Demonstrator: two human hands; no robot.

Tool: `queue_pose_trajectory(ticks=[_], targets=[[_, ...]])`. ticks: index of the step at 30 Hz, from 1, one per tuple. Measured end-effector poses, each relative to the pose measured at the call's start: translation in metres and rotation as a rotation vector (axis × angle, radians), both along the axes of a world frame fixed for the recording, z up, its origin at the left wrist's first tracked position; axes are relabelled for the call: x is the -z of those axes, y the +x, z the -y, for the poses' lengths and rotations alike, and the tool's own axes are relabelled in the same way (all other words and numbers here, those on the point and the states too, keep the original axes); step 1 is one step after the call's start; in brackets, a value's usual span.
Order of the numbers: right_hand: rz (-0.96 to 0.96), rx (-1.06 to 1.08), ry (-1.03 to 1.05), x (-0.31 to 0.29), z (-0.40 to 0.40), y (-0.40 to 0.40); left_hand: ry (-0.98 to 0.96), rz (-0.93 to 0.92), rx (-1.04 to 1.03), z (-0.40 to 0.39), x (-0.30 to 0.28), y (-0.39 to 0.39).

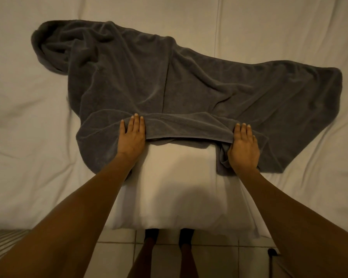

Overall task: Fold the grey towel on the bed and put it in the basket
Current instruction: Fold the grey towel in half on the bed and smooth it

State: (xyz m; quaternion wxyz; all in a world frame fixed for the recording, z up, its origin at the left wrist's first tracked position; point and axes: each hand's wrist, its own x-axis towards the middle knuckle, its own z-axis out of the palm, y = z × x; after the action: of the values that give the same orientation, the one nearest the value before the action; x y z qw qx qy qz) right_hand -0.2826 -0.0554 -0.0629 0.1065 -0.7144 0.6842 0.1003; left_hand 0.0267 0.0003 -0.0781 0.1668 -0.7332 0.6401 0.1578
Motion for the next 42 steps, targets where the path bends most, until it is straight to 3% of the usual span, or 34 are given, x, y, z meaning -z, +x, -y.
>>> queue_pose_trajectory(ticks=[10, 17, 27, 34, 42], targets=[[0.001, -0.053, -0.018, -0.029, -0.001, -0.007, -0.037, 0.033, -0.147, 0.001, -0.034, 0.03], [-0.147, -0.149, -0.036, -0.108, 0.007, -0.021, -0.118, 0.074, -0.152, -0.01, -0.109, 0.029], [-0.188, -0.16, -0.091, -0.201, -0.024, -0.053, -0.16, 0.105, -0.218, -0.017, -0.213, 0.034], [-0.22, -0.095, -0.043, -0.209, -0.036, -0.103, -0.216, 0.107, -0.283, -0.043, -0.226, 0.048], [-0.214, -0.008, -0.009, -0.207, -0.032, -0.15, -0.134, 0.041, -0.296, -0.057, -0.209, 0.045]])
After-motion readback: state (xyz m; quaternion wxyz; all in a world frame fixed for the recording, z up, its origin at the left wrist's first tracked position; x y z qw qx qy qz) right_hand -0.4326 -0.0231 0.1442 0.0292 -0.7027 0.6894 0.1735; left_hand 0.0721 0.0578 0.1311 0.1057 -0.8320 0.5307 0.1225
